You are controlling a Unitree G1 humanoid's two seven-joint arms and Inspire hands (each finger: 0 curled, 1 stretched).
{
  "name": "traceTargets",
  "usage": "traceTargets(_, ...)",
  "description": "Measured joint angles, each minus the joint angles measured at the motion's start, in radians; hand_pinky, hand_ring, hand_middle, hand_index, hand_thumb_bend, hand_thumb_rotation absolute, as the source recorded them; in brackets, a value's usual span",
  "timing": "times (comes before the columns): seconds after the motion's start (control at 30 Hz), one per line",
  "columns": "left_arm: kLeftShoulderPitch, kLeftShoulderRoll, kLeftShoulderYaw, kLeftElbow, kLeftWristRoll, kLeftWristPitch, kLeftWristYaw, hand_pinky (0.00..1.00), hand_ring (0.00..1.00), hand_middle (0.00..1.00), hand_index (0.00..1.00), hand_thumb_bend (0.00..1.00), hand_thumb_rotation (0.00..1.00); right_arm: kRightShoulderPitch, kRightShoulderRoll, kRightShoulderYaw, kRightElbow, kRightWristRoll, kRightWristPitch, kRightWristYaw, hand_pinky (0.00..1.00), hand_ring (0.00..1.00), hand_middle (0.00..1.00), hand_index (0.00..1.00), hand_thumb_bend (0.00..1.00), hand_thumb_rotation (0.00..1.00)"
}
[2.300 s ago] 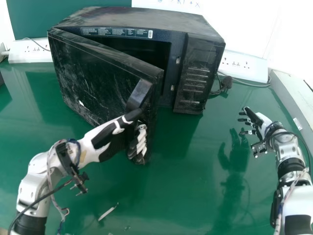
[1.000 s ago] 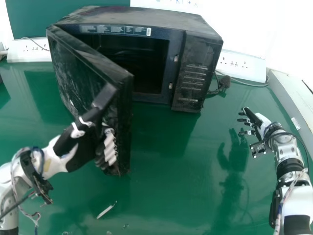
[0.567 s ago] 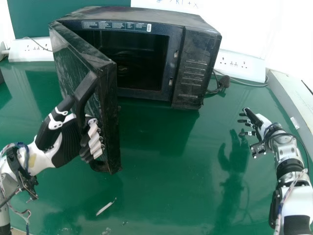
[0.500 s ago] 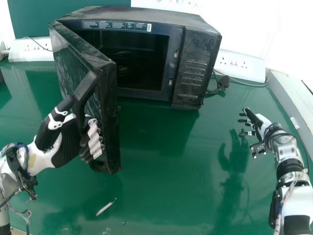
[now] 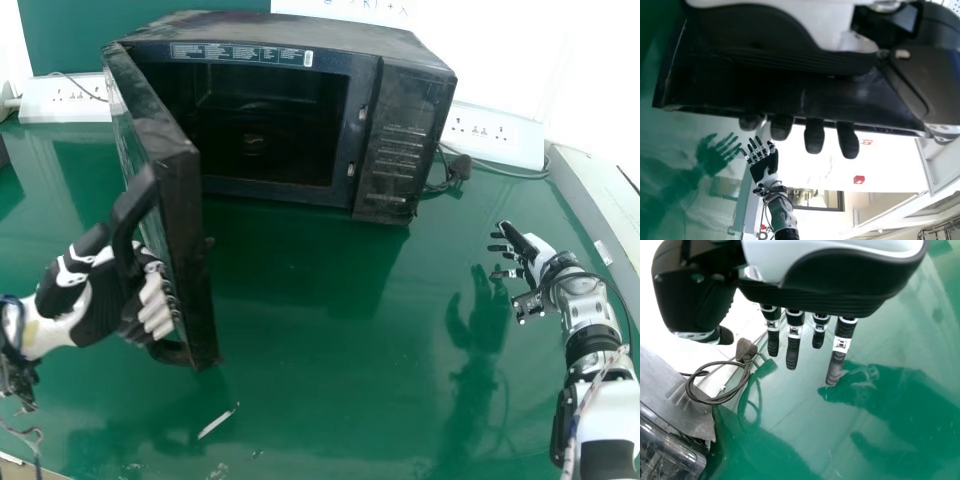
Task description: Open the door of oven
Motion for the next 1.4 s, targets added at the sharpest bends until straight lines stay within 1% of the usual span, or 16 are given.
traceTargets(0.07,0.000,0.016,0.007,0.003,0.003,-0.006,-0.011,0.00,0.04,0.10,0.19,0.64,0.03,0.000,-0.001,0.000,0.001,0.000,0.000,0.001,0.67,0.79,0.83,0.91,0.52,0.52)
traceTargets(0.13,0.000,0.030,0.019,0.003,-0.001,-0.007,-0.015,0.00,0.04,0.09,0.17,0.65,0.01,0.002,-0.002,0.000,0.001,0.000,0.000,0.001,0.67,0.79,0.84,0.91,0.52,0.52)
traceTargets(0.33,0.006,0.041,0.053,0.041,-0.013,-0.008,-0.047,0.02,0.06,0.11,0.19,0.72,0.01,0.002,-0.002,0.000,0.001,0.000,0.001,0.001,0.67,0.80,0.85,0.92,0.52,0.51)
traceTargets(0.4,0.009,0.053,0.060,0.065,-0.011,-0.021,-0.068,0.03,0.08,0.12,0.21,0.66,0.02,0.002,-0.002,0.001,0.001,0.000,0.001,0.001,0.67,0.80,0.84,0.92,0.50,0.52)
traceTargets(0.43,0.011,0.056,0.060,0.080,-0.006,-0.040,-0.078,0.04,0.09,0.13,0.34,0.58,0.04,0.002,-0.002,0.001,0.001,0.000,0.001,0.001,0.67,0.80,0.84,0.91,0.50,0.52)
traceTargets(0.47,0.012,0.057,0.061,0.094,0.000,-0.055,-0.088,0.05,0.09,0.14,0.40,0.55,0.05,0.002,-0.001,0.001,0.001,0.000,0.001,0.001,0.67,0.80,0.85,0.92,0.50,0.51)
traceTargets(0.53,0.014,0.063,0.067,0.122,0.014,-0.083,-0.110,0.06,0.11,0.17,0.46,0.51,0.05,0.002,-0.001,0.001,0.001,0.000,0.002,0.001,0.67,0.80,0.85,0.92,0.52,0.50)
traceTargets(0.6,0.015,0.076,0.085,0.151,0.030,-0.124,-0.134,0.05,0.10,0.16,0.47,0.51,0.06,0.002,-0.002,0.001,0.002,0.000,0.002,0.000,0.65,0.79,0.84,0.91,0.53,0.50)
traceTargets(0.73,0.013,0.143,0.133,0.244,0.033,-0.175,-0.176,0.02,0.07,0.14,0.47,0.51,0.05,0.005,-0.002,0.001,0.006,-0.001,0.004,0.000,0.68,0.82,0.85,0.91,0.53,0.51)
traceTargets(0.87,-0.029,0.207,0.199,0.346,0.021,-0.225,-0.186,0.02,0.06,0.12,0.47,0.51,0.05,0.014,-0.013,0.012,0.008,-0.025,0.006,0.000,0.63,0.78,0.83,0.91,0.53,0.53)
traceTargets(0.93,-0.066,0.229,0.215,0.399,0.008,-0.226,-0.189,0.02,0.06,0.12,0.47,0.51,0.04,0.016,-0.015,0.009,0.011,-0.029,0.017,-0.002,0.66,0.79,0.83,0.92,0.53,0.50)
traceTargets(1.0,-0.090,0.238,0.218,0.453,-0.007,-0.227,-0.202,0.02,0.06,0.12,0.47,0.51,0.04,0.016,-0.015,0.004,0.012,-0.030,0.021,-0.002,0.68,0.80,0.84,0.92,0.52,0.53)
traceTargets(1.13,-0.104,0.250,0.223,0.518,-0.018,-0.246,-0.227,0.01,0.05,0.11,0.47,0.51,0.04,0.021,-0.016,0.005,0.014,-0.033,0.020,0.005,0.67,0.78,0.84,0.92,0.53,0.52)
traceTargets(1.23,-0.105,0.261,0.253,0.557,-0.028,-0.217,-0.196,0.00,0.03,0.09,0.47,0.51,0.04,0.021,-0.018,0.004,0.015,-0.033,0.022,0.005,0.64,0.78,0.83,0.92,0.52,0.50)
traceTargets(1.33,-0.105,0.270,0.286,0.587,-0.036,-0.180,-0.152,0.00,0.02,0.08,0.47,0.51,0.04,0.022,-0.019,0.001,0.017,-0.033,0.023,0.004,0.67,0.82,0.86,0.92,0.52,0.50)
traceTargets(1.4,-0.106,0.288,0.299,0.617,-0.047,-0.147,-0.141,0.00,0.02,0.08,0.47,0.52,0.04,0.022,-0.019,-0.001,0.017,-0.033,0.024,0.004,0.65,0.79,0.86,0.92,0.53,0.49)
